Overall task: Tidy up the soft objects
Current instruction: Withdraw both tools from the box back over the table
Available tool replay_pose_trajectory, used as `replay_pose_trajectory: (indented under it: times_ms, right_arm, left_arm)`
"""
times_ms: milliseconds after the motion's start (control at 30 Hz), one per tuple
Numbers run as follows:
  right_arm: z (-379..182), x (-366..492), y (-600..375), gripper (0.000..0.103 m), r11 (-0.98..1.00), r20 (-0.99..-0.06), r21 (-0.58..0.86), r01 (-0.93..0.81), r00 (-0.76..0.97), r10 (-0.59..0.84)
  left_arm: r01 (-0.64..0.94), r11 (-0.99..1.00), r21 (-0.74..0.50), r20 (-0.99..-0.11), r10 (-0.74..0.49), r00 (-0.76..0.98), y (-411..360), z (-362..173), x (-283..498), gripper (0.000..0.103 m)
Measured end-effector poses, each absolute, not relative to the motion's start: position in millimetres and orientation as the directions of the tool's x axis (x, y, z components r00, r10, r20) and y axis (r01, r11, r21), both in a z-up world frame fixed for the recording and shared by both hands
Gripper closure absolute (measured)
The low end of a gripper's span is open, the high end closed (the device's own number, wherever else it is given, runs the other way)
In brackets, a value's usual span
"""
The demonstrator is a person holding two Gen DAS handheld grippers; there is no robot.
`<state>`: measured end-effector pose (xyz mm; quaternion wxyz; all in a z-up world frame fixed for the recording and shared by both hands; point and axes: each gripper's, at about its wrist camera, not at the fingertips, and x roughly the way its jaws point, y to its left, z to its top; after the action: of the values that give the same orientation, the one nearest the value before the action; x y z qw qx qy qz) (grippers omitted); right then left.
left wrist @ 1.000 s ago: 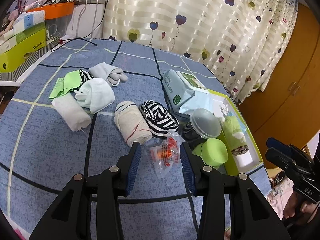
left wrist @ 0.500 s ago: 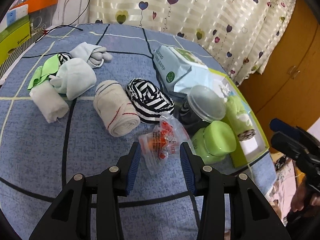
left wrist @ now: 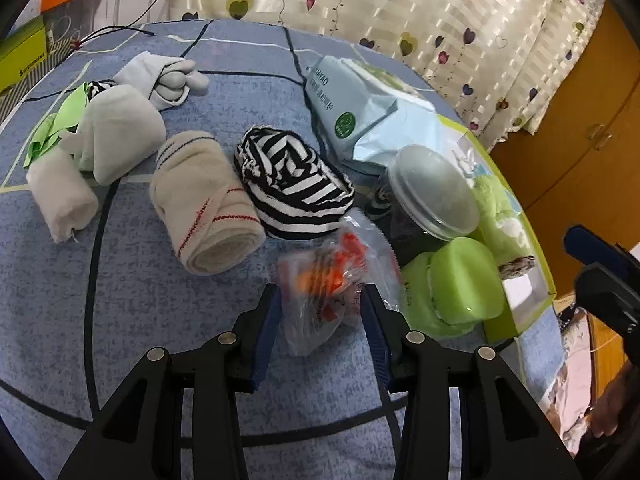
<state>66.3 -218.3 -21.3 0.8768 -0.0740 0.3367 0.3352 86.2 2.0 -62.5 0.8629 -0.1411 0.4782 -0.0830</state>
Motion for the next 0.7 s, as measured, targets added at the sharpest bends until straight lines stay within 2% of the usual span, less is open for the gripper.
replay_pose_trajectory:
  times_ms: [400, 500, 600, 700]
  right_arm:
    - [-22.4, 68.8, -213.6, 0.060, 0.764, -0.645, 0.095, -0.638, 0.546, 0.535]
    - [-22.1, 69.1, -213.8, 0.060, 0.764, -0.644, 0.096, -0.638, 0.546, 0.536]
    - [-22.3, 69.4, -213.6, 0.060, 0.764, -0.646, 0.094, -0.639, 0.545, 0.535]
    - [-21.7, 73.0, -206.4, 0.060, 0.760, -0.647, 0.096, -0.643, 0.540, 0.538]
  left_arm:
    - [0.006, 0.931, -0.366, -0.782, -0.311, 0.540, 5.4, -62.9, 90.6, 0.061]
    - [0.001, 0.933, -0.360, -0.787, -0.304, 0.537, 8.2, -64.9, 89.2, 0.083]
    - [0.013, 0.932, -0.361, -0.775, -0.308, 0.552, 9.2, -59.9, 84.2, 0.088]
    - [0.020, 0.928, -0.373, -0.752, -0.315, 0.580, 16.3, -49.4, 74.0, 0.089]
